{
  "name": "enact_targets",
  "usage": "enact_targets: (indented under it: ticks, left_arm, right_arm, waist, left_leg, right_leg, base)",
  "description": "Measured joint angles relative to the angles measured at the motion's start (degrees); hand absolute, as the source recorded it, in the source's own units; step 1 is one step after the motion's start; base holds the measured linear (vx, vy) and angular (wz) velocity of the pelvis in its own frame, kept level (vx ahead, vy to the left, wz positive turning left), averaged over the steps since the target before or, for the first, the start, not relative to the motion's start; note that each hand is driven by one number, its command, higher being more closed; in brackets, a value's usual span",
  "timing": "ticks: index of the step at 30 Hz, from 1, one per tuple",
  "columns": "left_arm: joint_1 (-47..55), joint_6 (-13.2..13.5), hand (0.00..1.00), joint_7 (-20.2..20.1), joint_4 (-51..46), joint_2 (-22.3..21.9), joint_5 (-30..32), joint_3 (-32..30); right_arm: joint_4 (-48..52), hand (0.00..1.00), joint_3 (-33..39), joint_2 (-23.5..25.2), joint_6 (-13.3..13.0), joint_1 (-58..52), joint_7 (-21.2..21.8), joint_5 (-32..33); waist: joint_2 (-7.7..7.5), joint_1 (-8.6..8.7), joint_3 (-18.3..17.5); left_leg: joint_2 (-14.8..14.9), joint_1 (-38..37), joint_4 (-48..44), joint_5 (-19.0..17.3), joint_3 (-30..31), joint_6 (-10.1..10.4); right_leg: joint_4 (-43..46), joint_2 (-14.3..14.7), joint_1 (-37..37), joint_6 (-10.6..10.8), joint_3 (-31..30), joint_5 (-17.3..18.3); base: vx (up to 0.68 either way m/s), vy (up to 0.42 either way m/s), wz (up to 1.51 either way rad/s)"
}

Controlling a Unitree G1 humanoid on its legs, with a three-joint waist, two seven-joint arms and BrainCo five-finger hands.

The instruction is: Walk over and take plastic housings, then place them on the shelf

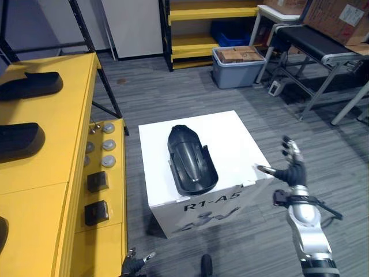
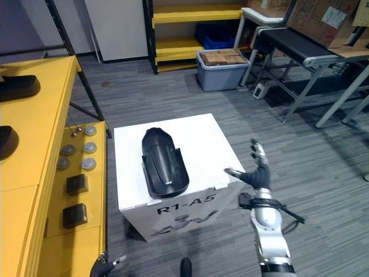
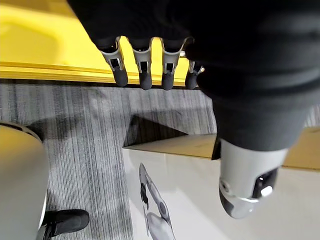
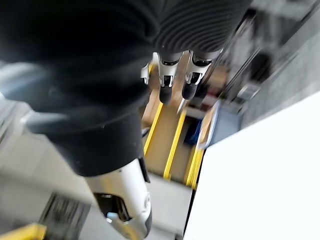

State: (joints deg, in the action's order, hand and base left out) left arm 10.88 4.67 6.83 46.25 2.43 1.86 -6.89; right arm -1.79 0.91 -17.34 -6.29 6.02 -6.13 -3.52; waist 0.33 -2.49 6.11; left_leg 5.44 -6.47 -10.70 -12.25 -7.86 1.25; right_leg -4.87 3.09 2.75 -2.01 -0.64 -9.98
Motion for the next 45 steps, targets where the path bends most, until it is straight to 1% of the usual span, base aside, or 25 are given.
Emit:
enact_targets:
  ticks: [2,3,7,9,11,12,15,16,17,18,20,23,26,28,32,36,40,41,44,45]
  left_arm:
    - [-0.61,0.15,0.0,-0.03,0.23,0.28,-0.09,0.74]
    - [-0.75,0.15,0.0,-0.03,0.37,0.31,-0.09,1.27]
    - [-1.45,0.13,0.0,0.01,1.07,0.46,-0.09,1.69]
    - [-1.53,0.14,0.0,0.02,1.06,0.61,-0.09,1.69]
    - [-1.55,-0.01,0.0,0.02,1.14,0.74,-0.05,1.7]
    - [-1.67,-0.06,0.0,0.05,1.14,0.72,-0.05,1.71]
    - [-1.66,-0.33,0.0,0.12,1.2,0.74,-0.02,1.7]
    - [-1.74,-0.42,0.0,0.14,1.2,0.71,-0.02,1.73]
    - [-1.83,-0.43,0.0,0.16,1.19,0.64,-0.04,1.76]
    - [-1.87,-0.44,0.0,0.17,1.2,0.64,-0.04,1.81]
    - [-2.13,-0.53,0.0,0.39,1.3,0.67,-0.12,2.05]
    - [-2.9,-0.58,0.0,0.48,1.93,0.76,-0.57,2.37]
    - [-3.37,-0.87,0.0,0.58,2.27,0.64,-0.58,2.52]
    - [-3.53,-0.93,0.0,0.63,2.29,0.54,-0.59,3.05]
    - [-4.02,-0.96,0.0,0.8,2.9,0.35,-0.63,3.54]
    - [-4.3,-0.96,0.0,0.94,3.39,0.28,-0.65,3.37]
    - [-3.7,-0.98,0.0,1.74,2.11,0.08,-1.55,2.17]
    - [-2.94,-0.97,0.0,1.89,0.18,-0.09,-1.95,1.59]
    - [-1.4,-0.92,0.0,2.07,-5.13,-0.17,-2.86,1.59]
    - [-0.28,-0.91,0.0,2.18,-8.56,-0.18,-2.88,1.58]
  right_arm:
    - [-3.46,0.0,-1.5,0.58,0.62,1.48,0.57,-3.88]
    - [-4.41,0.0,-1.6,0.99,0.7,1.62,0.65,-4.44]
    - [-11.88,0.0,-2.24,4.77,3.06,4.05,0.66,-8.41]
    - [-15.32,0.0,-3.0,5.8,3.84,5.63,0.63,-9.99]
    - [-19.16,0.0,-3.68,7.02,4.49,7.08,0.59,-11.42]
    - [-21.88,0.0,-3.82,7.49,5.3,8.19,0.56,-12.59]
    - [-24.95,0.0,-3.62,8.72,5.56,10.76,-0.81,-14.14]
    - [-27.86,0.0,-3.25,9.15,5.54,12.79,-1.33,-15.11]
    - [-30.47,1.0,-2.99,9.31,5.53,14.63,-2.33,-15.33]
    - [-31.45,1.0,-2.72,9.41,5.53,15.52,-2.54,-15.37]
    - [-35.73,1.0,0.66,10.58,5.63,18.87,-4.77,-15.29]
    - [-38.68,1.0,1.82,10.06,5.67,21.29,-5.92,-15.01]
    - [-39.4,1.0,1.88,9.16,5.68,21.64,-6.05,-14.57]
    - [-39.7,1.0,1.88,9.06,5.81,21.65,-6.05,-12.54]
    - [-39.04,1.0,0.5,9.07,6.22,21.51,-5.6,-11.25]
    - [-34.38,1.0,-1.1,9.0,6.57,19.02,-4.01,-11.31]
    - [-26.78,1.0,-1.17,9.4,6.78,14.03,-3.69,-11.25]
    - [-23.12,1.0,-1.13,9.5,6.72,11.98,-3.77,-11.22]
    - [-18.77,1.0,-0.97,9.77,6.6,9.27,-4.15,-10.11]
    - [-17.27,1.0,-0.77,10.11,6.6,8.39,-4.56,-10.07]
  waist:
    - [0.08,-0.67,0.44]
    - [0.17,-0.84,0.49]
    - [0.35,-1.49,0.78]
    - [0.4,-1.92,0.95]
    - [0.57,-1.9,1.11]
    - [0.74,-2.0,1.24]
    - [0.95,-1.82,1.43]
    - [0.91,-1.84,1.46]
    - [0.87,-1.89,1.49]
    - [0.87,-1.93,1.5]
    - [0.78,-2.13,1.69]
    - [0.54,-2.45,2.06]
    - [0.49,-2.68,2.11]
    - [0.42,-2.56,2.17]
    - [0.29,-2.57,2.25]
    - [0.12,-2.05,2.35]
    - [-0.05,-2.03,2.46]
    - [-0.05,-2.0,2.46]
    - [-0.06,-1.8,2.46]
    - [-0.08,-1.77,2.47]
  left_leg:
    - [-0.13,-0.62,1.64,-0.22,0.47,0.41]
    - [-0.25,-0.69,1.94,-0.24,0.79,0.43]
    - [-0.61,-0.85,3.52,-0.26,3.2,0.47]
    - [-0.62,-0.84,3.55,-0.24,3.65,0.52]
    - [-0.48,-0.77,3.62,-0.06,4.78,0.83]
    - [-0.36,-0.7,3.73,0.13,5.07,1.15]
    - [-0.26,-0.74,4.34,0.57,5.7,1.79]
    - [-0.25,-0.76,4.39,0.65,5.74,1.91]
    - [-0.21,-0.74,4.43,0.76,5.9,2.06]
    - [-0.2,-0.71,4.5,0.86,5.95,2.14]
    - [-0.19,-0.67,5.01,1.29,6.27,2.21]
    - [-0.08,-0.74,5.74,1.75,6.65,2.26]
    - [0.13,-0.74,5.95,1.82,6.8,2.3]
    - [0.4,-0.81,6.2,1.84,6.82,2.33]
    - [0.66,-1.46,6.6,1.79,6.24,2.38]
    - [0.49,-1.76,6.57,1.78,5.77,2.4]
    - [0.12,-1.63,6.29,1.81,5.83,2.35]
    - [-0.03,-1.56,6.23,1.86,5.95,2.27]
    - [-0.32,-1.41,6.22,2.0,6.35,2.06]
    - [-0.42,-1.32,6.22,2.02,6.45,2.02]
  right_leg:
    - [-0.1,-0.16,-0.01,0.21,0.7,-0.14]
    - [-0.17,-0.32,-0.06,0.24,1.25,-0.14]
    - [-0.47,-1.31,-0.28,0.41,3.24,-0.11]
    - [-0.48,-1.49,-0.43,0.5,4.01,-0.06]
    - [-0.48,-1.55,-0.59,0.64,5.01,0.04]
    - [-0.48,-1.54,-0.58,0.64,5.44,0.05]
    - [-0.49,-1.44,-0.56,0.64,5.94,0.06]
    - [-0.5,-1.3,-0.58,0.64,5.98,0.06]
    - [-0.5,-1.26,-0.61,0.64,6.1,0.07]
    - [-0.5,-1.27,-0.61,0.64,6.15,0.07]
    - [-0.5,-1.29,-0.61,0.91,6.37,0.27]
    - [-0.5,-1.28,-0.6,1.15,6.63,0.47]
    - [-0.49,-1.12,-0.58,1.1,6.91,0.54]
    - [-0.49,-0.92,-0.58,1.04,7.24,0.59]
    - [-0.47,-0.4,-0.57,0.68,6.25,0.44]
    - [-0.47,-0.43,-0.54,0.69,5.79,0.46]
    - [-0.48,-0.69,-0.54,0.71,5.71,0.48]
    - [-0.49,-0.83,-0.54,0.73,5.7,0.49]
    - [-0.49,-1.16,-0.53,0.83,5.79,0.57]
    - [-0.49,-1.27,-0.47,1.02,5.84,0.69]
  base:
    - [-0.01,0.088,0.14]
    - [-0.05,0.108,0.22]
    - [-0.06,0.076,0.24]
    - [-0.05,0.051,0.18]
    - [-0.02,0.004,0.21]
    - [0.0,-0.005,0.22]
    - [-0.01,-0.002,0.1]
    - [-0.03,0.008,0.02]
    - [-0.04,0.007,0.03]
    - [-0.05,0.002,0.05]
    - [-0.07,0.005,0.07]
    - [-0.04,0.012,0.07]
    - [0.0,0.02,0.04]
    - [0.04,0.039,0.02]
    - [0.06,0.057,-0.08]
    - [0.04,0.064,-0.07]
    - [-0.02,0.058,0.01]
    - [-0.04,0.054,0.03]
    - [-0.05,0.054,0.06]
    - [-0.07,0.052,0.04]
